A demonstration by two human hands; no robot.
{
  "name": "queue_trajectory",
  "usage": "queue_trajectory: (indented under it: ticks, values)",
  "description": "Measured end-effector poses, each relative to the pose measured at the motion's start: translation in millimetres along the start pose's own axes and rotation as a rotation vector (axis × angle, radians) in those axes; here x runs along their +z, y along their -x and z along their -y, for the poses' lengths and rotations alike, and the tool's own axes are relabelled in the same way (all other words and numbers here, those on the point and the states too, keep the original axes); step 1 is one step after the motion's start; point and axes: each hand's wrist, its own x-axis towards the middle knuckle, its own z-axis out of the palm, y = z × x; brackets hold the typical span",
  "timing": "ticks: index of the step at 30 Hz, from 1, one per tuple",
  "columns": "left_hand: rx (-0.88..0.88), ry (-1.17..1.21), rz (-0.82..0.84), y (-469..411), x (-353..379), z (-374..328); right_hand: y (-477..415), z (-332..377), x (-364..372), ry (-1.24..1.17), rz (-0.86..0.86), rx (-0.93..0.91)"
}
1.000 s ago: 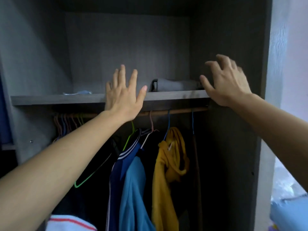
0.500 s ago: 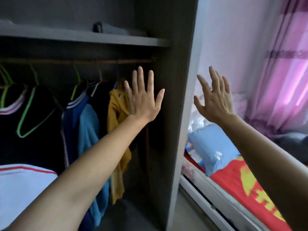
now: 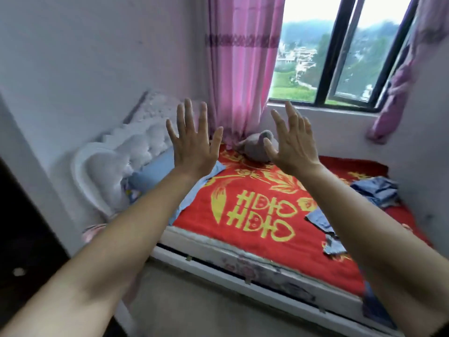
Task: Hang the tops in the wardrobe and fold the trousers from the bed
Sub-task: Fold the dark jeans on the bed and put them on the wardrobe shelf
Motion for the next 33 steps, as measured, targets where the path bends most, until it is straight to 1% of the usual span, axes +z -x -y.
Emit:
queue_trajectory:
  ticks: [4, 7, 9, 16, 22, 26, 29, 33]
  values:
    - [0.092, 0.089, 0.060, -2.8, 72.3, -104.4, 33.1, -117.7, 13.9, 0.088, 0.035, 0.135]
    - [0.152, 0.120, 0.126, -2.5, 120.0, -160.5, 60.2, -187.5, 26.6, 0.110, 0.067, 0.244]
    - [0.174, 0.132, 0.174, -1.1, 151.2, -189.0, 76.7, -225.5, 39.5, 0.127, 0.101, 0.277]
    - [0.224, 0.195, 0.344, -12.8, 270.6, -261.7, 109.6, -329.5, 99.1, 0.132, 0.207, 0.415]
    - [0.353, 0.222, 0.418, -56.0, 388.3, -313.0, 95.8, -425.3, 153.3, 0.235, 0.258, 0.517]
    - [0.448, 0.217, 0.529, -87.9, 463.0, -347.9, 82.2, -483.5, 183.3, 0.296, 0.305, 0.586]
    - [0.507, 0.231, 0.606, -105.3, 515.2, -377.2, 81.6, -524.4, 203.9, 0.329, 0.308, 0.650]
    - [0.538, 0.272, 0.710, -99.9, 574.4, -418.3, 105.6, -566.3, 230.9, 0.333, 0.358, 0.755]
